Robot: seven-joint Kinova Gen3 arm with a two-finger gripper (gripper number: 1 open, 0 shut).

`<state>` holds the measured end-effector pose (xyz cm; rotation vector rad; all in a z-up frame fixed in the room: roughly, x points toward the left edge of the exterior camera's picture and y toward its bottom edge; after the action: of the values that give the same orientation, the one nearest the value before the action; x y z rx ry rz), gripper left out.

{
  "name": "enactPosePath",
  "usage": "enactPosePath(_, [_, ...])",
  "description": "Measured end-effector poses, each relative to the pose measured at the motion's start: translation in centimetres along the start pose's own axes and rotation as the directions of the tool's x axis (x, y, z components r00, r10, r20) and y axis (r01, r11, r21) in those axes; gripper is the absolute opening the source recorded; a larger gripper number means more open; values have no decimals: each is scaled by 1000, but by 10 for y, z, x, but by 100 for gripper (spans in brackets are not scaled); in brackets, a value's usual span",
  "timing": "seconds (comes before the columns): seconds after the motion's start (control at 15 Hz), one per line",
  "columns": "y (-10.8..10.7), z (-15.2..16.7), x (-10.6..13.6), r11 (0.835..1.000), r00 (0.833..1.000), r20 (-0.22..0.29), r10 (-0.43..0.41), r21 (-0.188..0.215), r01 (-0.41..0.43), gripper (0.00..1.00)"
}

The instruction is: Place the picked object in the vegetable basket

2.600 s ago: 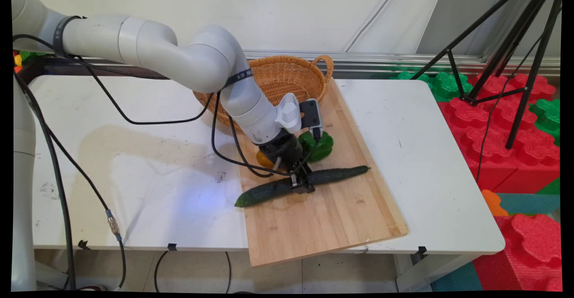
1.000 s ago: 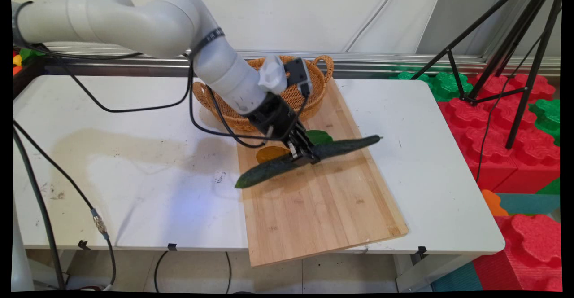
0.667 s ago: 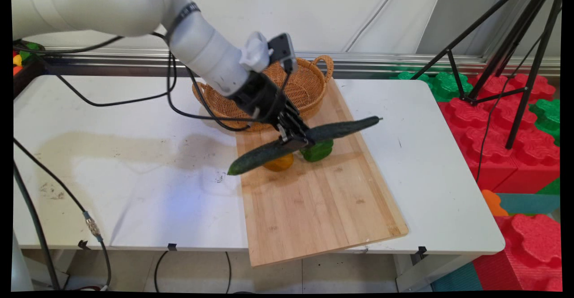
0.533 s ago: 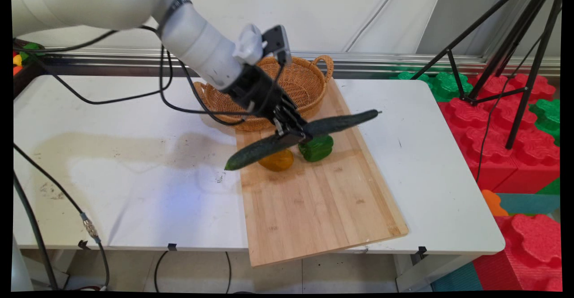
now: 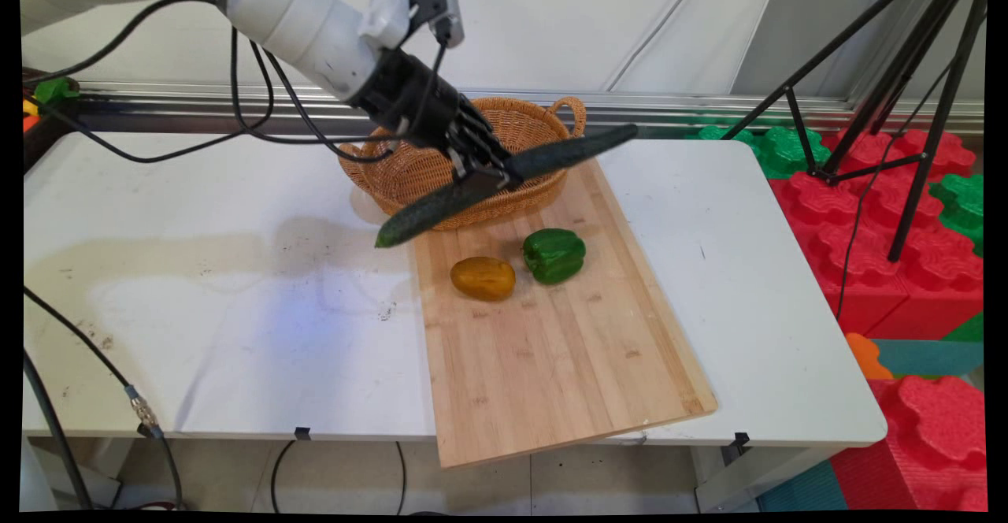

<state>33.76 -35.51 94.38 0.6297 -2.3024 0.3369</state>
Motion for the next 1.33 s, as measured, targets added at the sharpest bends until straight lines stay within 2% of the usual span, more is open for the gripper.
enactPosePath(0.33, [-38,-15,-5,997,999,-12,38,66,-37,0])
enactPosePath(0.73, [-87,-7,-14,987,995,21,99,125,-101,0])
enactPosePath(1.13, [-123,26,-30,982,990,65,125,133,-133,0])
enactPosePath(1.33, [-133,42,-38,983,989,83,120,127,-130,0])
